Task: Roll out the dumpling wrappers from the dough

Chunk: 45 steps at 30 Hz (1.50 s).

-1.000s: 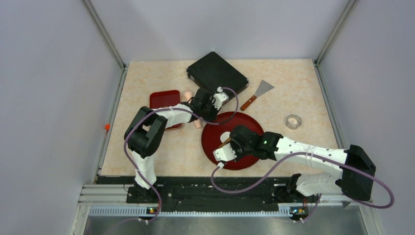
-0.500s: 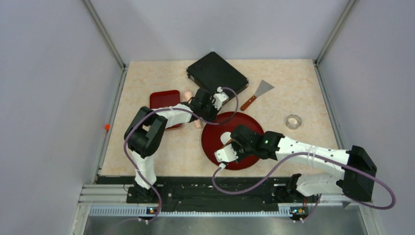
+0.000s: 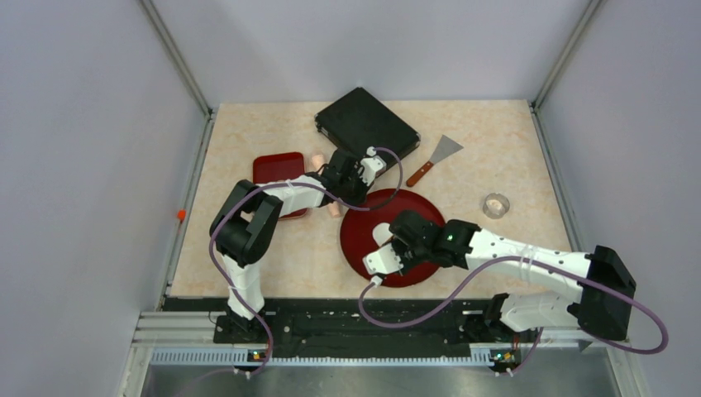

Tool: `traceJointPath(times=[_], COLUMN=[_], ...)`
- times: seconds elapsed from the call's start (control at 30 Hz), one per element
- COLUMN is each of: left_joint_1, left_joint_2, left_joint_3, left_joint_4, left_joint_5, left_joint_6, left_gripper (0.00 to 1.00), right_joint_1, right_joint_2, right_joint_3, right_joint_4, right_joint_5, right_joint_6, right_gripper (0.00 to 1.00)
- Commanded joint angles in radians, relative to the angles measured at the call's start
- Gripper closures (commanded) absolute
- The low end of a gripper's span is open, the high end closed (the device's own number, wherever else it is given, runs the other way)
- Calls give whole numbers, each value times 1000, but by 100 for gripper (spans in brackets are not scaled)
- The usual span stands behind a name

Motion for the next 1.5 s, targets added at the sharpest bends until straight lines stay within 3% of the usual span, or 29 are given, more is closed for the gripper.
traceJointPath(times=[0.0, 1.47], left_joint_1=[-2, -1], left_joint_2=[-14, -11], left_joint_3=[-23, -19], left_joint_4=[-30, -31], left_joint_5=[-52, -55], left_joint_6=[59, 57], left_gripper=[100, 100], right_joint_1=[9, 9], right_joint_2=[52, 24], right_joint_3=[-52, -76], right_joint_4=[-361, -471], right_joint_5=[-243, -283], right_joint_6=[69, 99], right_gripper=[100, 100])
